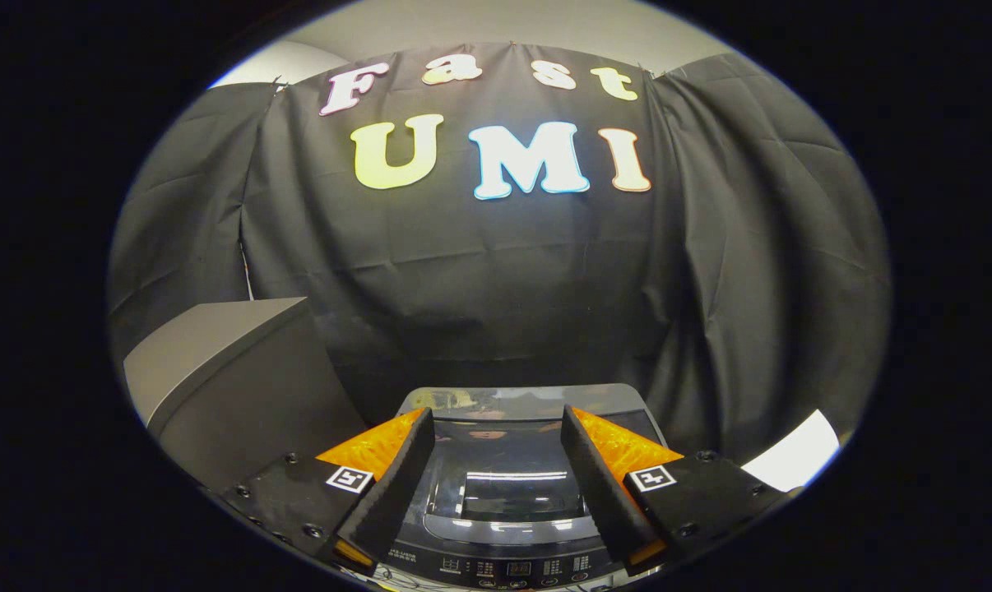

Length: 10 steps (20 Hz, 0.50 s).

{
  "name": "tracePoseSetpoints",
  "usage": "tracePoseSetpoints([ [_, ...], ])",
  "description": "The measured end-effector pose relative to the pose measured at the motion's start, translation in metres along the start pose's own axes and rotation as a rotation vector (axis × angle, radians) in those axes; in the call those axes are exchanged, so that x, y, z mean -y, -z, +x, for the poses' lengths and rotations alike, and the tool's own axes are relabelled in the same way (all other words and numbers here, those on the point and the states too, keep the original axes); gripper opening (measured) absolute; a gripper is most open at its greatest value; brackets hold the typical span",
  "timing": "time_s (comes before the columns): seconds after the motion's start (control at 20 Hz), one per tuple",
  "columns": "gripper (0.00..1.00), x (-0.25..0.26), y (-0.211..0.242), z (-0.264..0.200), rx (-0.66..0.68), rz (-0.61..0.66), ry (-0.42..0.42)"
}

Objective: Put the clothes into the washing machine and then close the washing machine lid.

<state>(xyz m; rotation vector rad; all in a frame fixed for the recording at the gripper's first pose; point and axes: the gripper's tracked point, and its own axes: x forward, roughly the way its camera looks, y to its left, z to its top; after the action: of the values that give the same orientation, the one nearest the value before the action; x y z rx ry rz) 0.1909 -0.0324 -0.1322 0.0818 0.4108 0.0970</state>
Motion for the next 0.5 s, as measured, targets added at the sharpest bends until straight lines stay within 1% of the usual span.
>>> tracePoseSetpoints([
  [0.25,0.97,-0.006,-0.022,-0.016,0.05,0.0,-0.001],
  [0.5,0.97,-0.013,-0.053,-0.054,0.131,-0.006,-0.001],
])
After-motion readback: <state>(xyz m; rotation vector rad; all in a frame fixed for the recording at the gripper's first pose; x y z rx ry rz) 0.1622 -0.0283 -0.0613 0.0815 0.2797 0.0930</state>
